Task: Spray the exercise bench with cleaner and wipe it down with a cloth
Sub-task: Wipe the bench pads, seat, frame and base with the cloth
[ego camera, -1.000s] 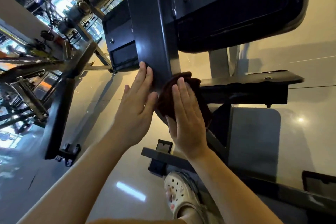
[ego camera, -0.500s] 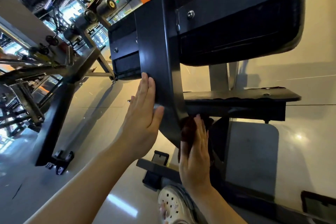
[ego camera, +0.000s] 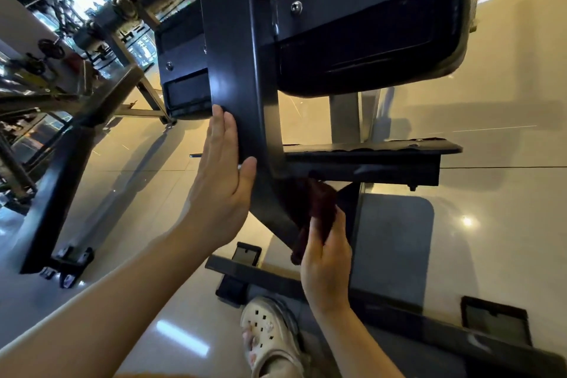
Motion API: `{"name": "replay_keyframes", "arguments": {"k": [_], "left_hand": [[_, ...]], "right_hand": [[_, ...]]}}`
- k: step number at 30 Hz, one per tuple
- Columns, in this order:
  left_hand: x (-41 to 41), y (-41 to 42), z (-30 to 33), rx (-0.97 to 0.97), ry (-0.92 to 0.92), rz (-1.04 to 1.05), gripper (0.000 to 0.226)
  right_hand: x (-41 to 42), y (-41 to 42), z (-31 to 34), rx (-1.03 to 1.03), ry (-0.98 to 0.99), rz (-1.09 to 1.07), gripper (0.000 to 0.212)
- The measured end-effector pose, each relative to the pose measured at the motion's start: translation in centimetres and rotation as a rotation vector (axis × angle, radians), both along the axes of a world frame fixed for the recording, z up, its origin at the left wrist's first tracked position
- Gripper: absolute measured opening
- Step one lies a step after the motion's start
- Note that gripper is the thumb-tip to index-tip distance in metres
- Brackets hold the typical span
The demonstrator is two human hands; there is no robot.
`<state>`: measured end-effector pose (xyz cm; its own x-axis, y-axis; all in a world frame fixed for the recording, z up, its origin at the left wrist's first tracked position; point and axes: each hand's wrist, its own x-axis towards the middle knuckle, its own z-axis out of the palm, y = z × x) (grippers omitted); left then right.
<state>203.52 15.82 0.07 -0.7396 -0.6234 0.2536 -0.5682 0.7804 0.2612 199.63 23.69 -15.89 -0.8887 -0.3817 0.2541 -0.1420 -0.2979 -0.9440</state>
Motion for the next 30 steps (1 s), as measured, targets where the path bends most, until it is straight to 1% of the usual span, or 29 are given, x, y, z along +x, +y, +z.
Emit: {"name": "replay_keyframes", "arguments": {"k": [1, 2, 4, 6, 8, 10, 11, 13, 18, 22, 24, 26, 30], "left_hand": [[-0.1, 0.1, -0.2, -0.001, 0.018, 0.010, 0.065], [-0.2, 0.1, -0.3, 0.001, 0.027, 0.021, 0.066], [-0.1, 0.1, -0.3, 0.008, 0.027, 0.033, 0.068], [-0.2, 0.0, -0.3, 0.014, 0.022, 0.035, 0.071], [-0.2, 0.1, -0.1, 0.020, 0.017, 0.038, 0.072], [-0.1, 0.3, -0.1, 0.026, 0.014, 0.038, 0.070], [-0.1, 0.2, -0.1, 0.028, 0.016, 0.034, 0.068], [-0.2, 0.2, -0.2, 0.037, 0.024, 0.033, 0.067], [-0.4, 0.1, -0.2, 0.045, 0.010, 0.057, 0.072], [-0.2, 0.2, 0.4, 0.046, -0.012, 0.058, 0.071], [-0.1, 0.2, 0.7, 0.058, -0.010, 0.059, 0.070], [-0.1, 0.3, 0.9, 0.079, -0.012, 0.066, 0.071], [-0.3, 0.6, 0.8, 0.102, 0.007, 0.071, 0.070]], "right_hand": [[-0.6, 1.0, 0.3, -0.019, -0.086, -0.050, 0.024], [-1.5, 2.1, 0.8, -0.028, -0.069, -0.149, 0.024], [-3.7, 4.4, 1.8, -0.024, 0.181, -0.387, 0.031], [-6.6, 5.6, 1.7, 0.042, 0.451, -0.516, 0.030], [-9.7, 5.8, 0.4, 0.236, 0.670, -0.561, 0.031], [-11.5, 5.7, -1.9, 0.449, 0.868, -0.564, 0.040], [-11.9, 5.6, -2.7, 0.501, 0.940, -0.552, 0.044], [-11.7, 4.7, -3.0, 0.524, 1.040, -0.523, 0.045], [-10.1, 1.3, -0.8, 0.518, 1.199, -0.359, 0.038], [-12.0, 3.4, -0.7, 0.599, 1.350, -0.346, 0.040], [-13.4, 5.5, -0.9, 0.627, 1.331, -0.402, 0.036], [-14.2, 7.2, -1.2, 0.632, 1.256, -0.471, 0.033], [-13.8, 7.3, -1.7, 0.608, 1.183, -0.567, 0.038]]}}
